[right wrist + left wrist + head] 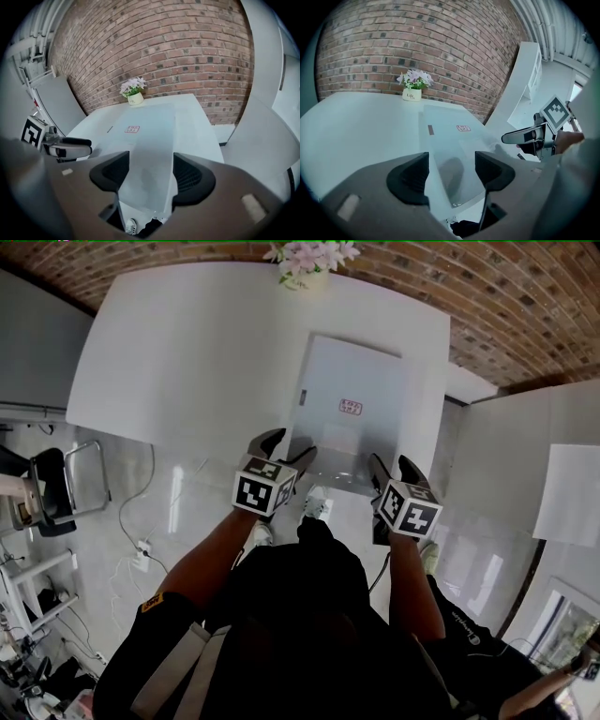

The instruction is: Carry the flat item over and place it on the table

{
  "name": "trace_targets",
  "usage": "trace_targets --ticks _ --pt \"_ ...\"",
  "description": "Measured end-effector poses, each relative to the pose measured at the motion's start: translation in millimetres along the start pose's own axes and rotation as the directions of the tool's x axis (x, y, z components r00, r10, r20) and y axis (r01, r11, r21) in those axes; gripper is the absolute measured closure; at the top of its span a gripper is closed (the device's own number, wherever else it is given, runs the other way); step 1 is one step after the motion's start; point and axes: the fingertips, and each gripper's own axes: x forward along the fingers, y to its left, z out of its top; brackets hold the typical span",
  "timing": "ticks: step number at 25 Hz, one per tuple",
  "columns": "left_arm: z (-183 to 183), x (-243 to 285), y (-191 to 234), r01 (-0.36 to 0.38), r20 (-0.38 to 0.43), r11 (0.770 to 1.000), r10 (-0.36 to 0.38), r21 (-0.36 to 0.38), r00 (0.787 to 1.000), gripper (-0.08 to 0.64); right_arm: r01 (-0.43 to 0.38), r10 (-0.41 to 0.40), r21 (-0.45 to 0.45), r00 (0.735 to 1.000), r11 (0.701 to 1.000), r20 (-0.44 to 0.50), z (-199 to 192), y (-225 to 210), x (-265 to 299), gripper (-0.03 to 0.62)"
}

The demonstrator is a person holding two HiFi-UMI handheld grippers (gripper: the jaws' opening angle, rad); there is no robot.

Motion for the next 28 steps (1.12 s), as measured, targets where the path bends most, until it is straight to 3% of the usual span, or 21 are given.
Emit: trace_targets --ticks 4,12,16,28 --pt "14.7 -25.2 -3.8 -0.028 0.077 1.0 0.027 0.013 0.997 0.305 0.019 -0.017 -0.018 0.995 1.0 0.094 13.7 16.1 -24.2 0.367" --pt "28.1 -80.6 -23.2 -0.096 0.17 0.993 0.084 0.067 0.982 0.558 -0.018 0.021 -0.017 0.974 1.0 0.224 18.5 67.7 -67.6 0.537" --pt "22.7 -107.7 -36.6 -0.107 0.182 0.989 0.088 0.097 0.979 0.558 -0.011 0.021 -0.042 0.968 0.999 0.251 11.6 89.7 -87.9 0.591" --pt "-13.1 -193.5 -52.6 -0.138 0.259 0.982 0.101 0.129 0.96 0.558 -0.021 0.052 -0.103 0.949 0.994 0.312 -28.7 161.9 -143.3 0.592"
